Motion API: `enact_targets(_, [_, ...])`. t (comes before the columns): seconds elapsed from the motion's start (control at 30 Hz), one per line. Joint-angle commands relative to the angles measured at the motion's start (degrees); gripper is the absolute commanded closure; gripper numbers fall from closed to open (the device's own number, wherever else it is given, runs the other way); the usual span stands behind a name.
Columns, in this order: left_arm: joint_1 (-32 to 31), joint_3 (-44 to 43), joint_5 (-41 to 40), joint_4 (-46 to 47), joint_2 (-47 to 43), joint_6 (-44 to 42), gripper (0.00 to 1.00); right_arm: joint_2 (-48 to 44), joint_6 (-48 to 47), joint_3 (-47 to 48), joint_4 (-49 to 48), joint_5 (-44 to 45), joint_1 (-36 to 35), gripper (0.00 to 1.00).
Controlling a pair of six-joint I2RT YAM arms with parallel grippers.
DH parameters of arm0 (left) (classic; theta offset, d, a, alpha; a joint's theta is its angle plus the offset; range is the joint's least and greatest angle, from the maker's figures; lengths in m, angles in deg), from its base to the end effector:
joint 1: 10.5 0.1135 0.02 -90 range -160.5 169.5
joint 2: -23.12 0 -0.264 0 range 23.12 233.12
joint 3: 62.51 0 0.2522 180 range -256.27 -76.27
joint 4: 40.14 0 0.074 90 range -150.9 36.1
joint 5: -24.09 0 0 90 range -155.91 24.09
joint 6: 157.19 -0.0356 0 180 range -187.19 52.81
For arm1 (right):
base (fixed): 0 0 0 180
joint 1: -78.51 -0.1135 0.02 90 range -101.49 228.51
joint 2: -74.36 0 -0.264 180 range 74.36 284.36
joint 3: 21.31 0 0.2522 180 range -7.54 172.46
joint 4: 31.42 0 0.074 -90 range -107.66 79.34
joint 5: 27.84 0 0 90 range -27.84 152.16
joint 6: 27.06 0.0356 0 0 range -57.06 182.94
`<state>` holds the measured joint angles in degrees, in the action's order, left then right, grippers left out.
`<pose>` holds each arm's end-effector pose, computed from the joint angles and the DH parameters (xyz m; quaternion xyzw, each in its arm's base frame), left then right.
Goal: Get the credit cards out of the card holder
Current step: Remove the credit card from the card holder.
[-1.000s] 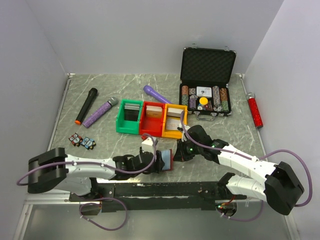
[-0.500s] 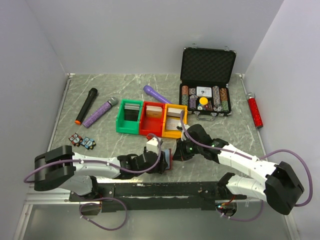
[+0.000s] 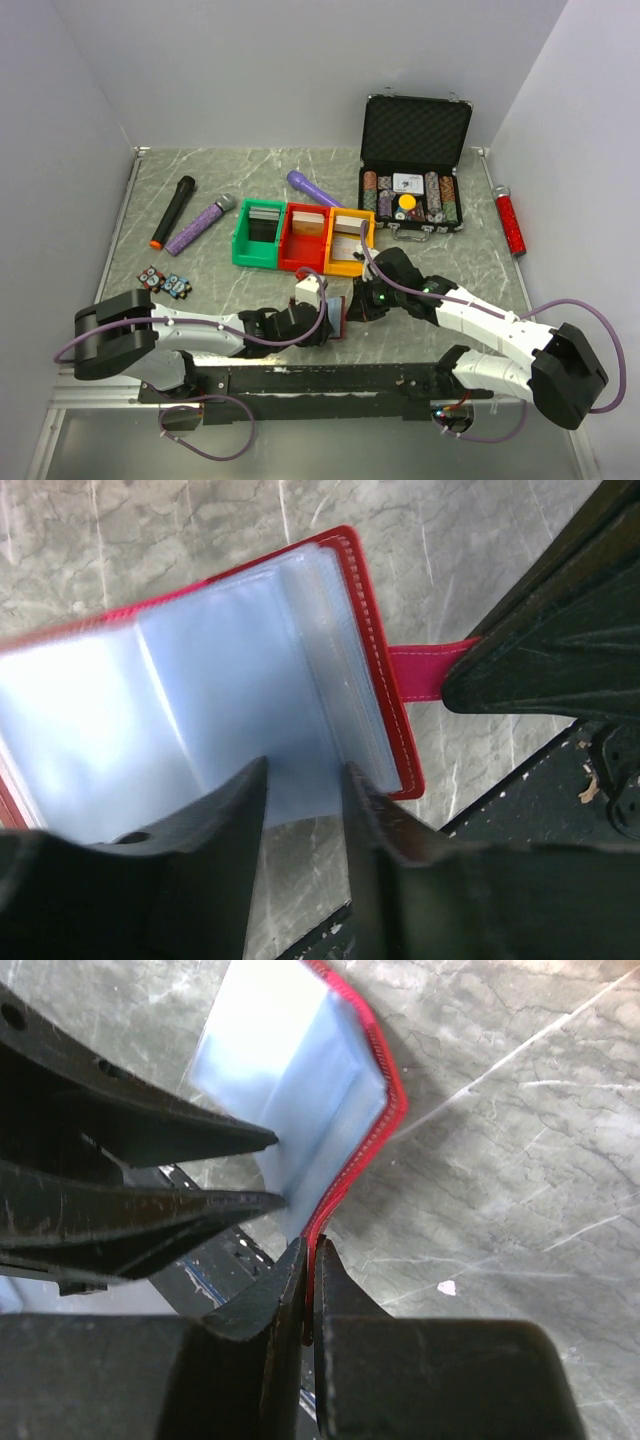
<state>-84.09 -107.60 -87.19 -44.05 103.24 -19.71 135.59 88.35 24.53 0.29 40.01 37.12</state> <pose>0.0871 -0.2501 0.1615 0.1228 0.8819 -0.2868 0.3534 0.1479 0.1482 0.1996 -0.1965 0.8948 0.3468 0.2012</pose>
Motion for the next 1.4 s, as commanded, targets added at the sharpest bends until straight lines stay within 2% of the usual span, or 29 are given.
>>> enact_targets(0.0, [0.1,-1.3,-3.2,-1.8,-0.1,0.8,0.65,-0.9,-0.9,3.2,0.4,-0.2,-0.6,1.0])
enact_targets(0.07, [0.1,-0.6,-4.3,-2.6,-1.1,1.6,0.71,-0.8,-1.0,3.2,0.6,-0.1,-0.6,1.0])
enact_targets(0.43, [0.8,3.6,-6.3,-4.0,-5.2,4.6,0.82,-0.1,-1.2,3.4,0.4,-0.1,-0.6,1.0])
enact_targets(0.63, [1.1,4.1,-6.8,-4.0,-6.6,4.5,0.92,-0.1,-1.5,2.9,0.5,-0.8,-0.7,1.0])
enact_targets(0.7, [1.1,4.3,-6.1,-3.3,-7.0,4.2,0.93,-0.2,-1.9,2.6,0.8,-0.7,-0.7,1.0])
enact_targets(0.8, [1.0,5.4,-5.3,-1.1,-8.8,3.2,0.84,-0.2,-3.1,2.1,1.7,-0.8,-0.7,1.0])
enact_targets(0.9, [1.1,6.5,-6.1,-0.5,-12.1,2.8,0.6,-1.9,-4.0,1.0,2.7,0.1,-0.7,1.0])
enact_targets(1.03, [1.1,6.7,-7.3,-1.1,-14.9,1.1,0.42,-3.9,-4.2,-1.1,4.4,1.7,-0.5,1.0])
enact_targets(1.1, [1.1,6.3,-7.2,-1.4,-14.8,0.3,0.4,-4.6,-3.3,-1.8,4.1,1.7,-0.6,1.0])
enact_targets(1.3, [1.1,4.1,-5.7,0.3,-10.6,-1.3,0.4,-3.3,1.0,-3.0,3.9,3.9,-0.5,1.0])
enact_targets(1.33, [1.1,3.7,-5.5,1.0,-9.6,-1.7,0.4,-3.0,1.7,-3.3,3.4,3.5,-0.4,0.95])
enact_targets(1.37, [1.1,3.4,-5.3,1.4,-8.9,-2.1,0.4,-2.6,2.5,-3.7,2.5,3.1,-0.3,0.79])
